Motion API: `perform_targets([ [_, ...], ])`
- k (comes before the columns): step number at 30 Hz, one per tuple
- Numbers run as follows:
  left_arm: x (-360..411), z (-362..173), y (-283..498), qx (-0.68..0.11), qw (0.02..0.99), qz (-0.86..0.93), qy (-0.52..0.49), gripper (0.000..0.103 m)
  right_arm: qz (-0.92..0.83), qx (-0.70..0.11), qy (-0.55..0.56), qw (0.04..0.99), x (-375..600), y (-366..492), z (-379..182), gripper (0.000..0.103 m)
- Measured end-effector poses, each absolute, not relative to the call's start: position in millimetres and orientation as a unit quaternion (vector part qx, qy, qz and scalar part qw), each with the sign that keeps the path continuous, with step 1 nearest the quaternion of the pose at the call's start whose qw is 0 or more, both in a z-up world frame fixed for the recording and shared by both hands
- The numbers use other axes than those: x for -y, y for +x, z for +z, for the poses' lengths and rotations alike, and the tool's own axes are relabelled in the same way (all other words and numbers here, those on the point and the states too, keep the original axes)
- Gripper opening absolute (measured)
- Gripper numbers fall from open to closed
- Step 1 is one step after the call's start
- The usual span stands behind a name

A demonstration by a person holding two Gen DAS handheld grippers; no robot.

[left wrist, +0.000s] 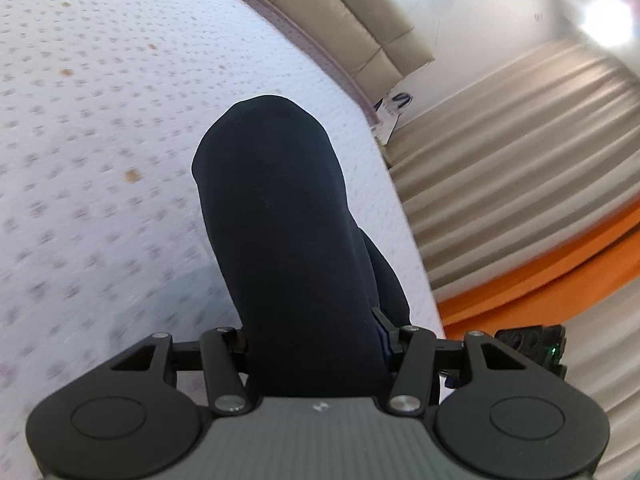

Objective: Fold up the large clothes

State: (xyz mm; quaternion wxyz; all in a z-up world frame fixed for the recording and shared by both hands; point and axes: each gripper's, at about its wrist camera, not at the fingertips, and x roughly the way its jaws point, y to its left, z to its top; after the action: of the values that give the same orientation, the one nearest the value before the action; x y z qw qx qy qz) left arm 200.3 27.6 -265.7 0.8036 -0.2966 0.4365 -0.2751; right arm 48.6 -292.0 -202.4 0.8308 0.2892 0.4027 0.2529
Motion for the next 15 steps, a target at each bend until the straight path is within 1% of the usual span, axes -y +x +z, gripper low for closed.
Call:
perform_targets([
  [3,-51.0,-283.5,180.3,-0.441,0.803,-0.274,-0.294,0.055,0.239,-0.415,0.285,0.83,266.8,28.1,-211.2,0.049],
  [5,-55.0,-309.4,172.7,-0.439,0.813,-0.262,-0.277,0.055,0.221,-0.431,0.284,0.828,256.0,23.1,-229.1,0.049],
  [7,-59.3,-346.1,170.3,-0.453,0.818,-0.238,-0.262,0.059,0.197,-0.448,0.269,0.83,246.5,22.3,-256.4,0.049],
  [8,-61.6,-369.8,172.3,-0.473,0.812,-0.215,-0.265,0.065,0.178,-0.466,0.253,0.829,239.2,22.4,-275.0,0.049],
  [9,-65.1,-389.9,174.6,-0.489,0.808,-0.192,-0.266,0.077,0.158,-0.486,0.243,0.825,236.2,23.3,-293.6,0.057],
  [10,-73.0,-403.8,171.4,-0.489,0.805,-0.183,-0.283,0.076,0.147,-0.494,0.245,0.821,236.2,21.5,-306.8,0.077],
  [11,-84.6,-407.8,165.7,-0.475,0.799,-0.191,-0.316,0.075,0.135,-0.493,0.262,0.818,241.2,18.1,-312.0,0.08],
  [12,-94.2,-405.3,162.0,-0.477,0.791,-0.186,-0.336,0.074,0.131,-0.493,0.28,0.813,246.8,15.6,-309.9,0.081],
  [15,-114.8,-379.6,146.8,-0.466,0.81,-0.162,-0.318,0.072,0.113,-0.505,0.283,0.807,258.6,8.5,-290.9,0.082],
])
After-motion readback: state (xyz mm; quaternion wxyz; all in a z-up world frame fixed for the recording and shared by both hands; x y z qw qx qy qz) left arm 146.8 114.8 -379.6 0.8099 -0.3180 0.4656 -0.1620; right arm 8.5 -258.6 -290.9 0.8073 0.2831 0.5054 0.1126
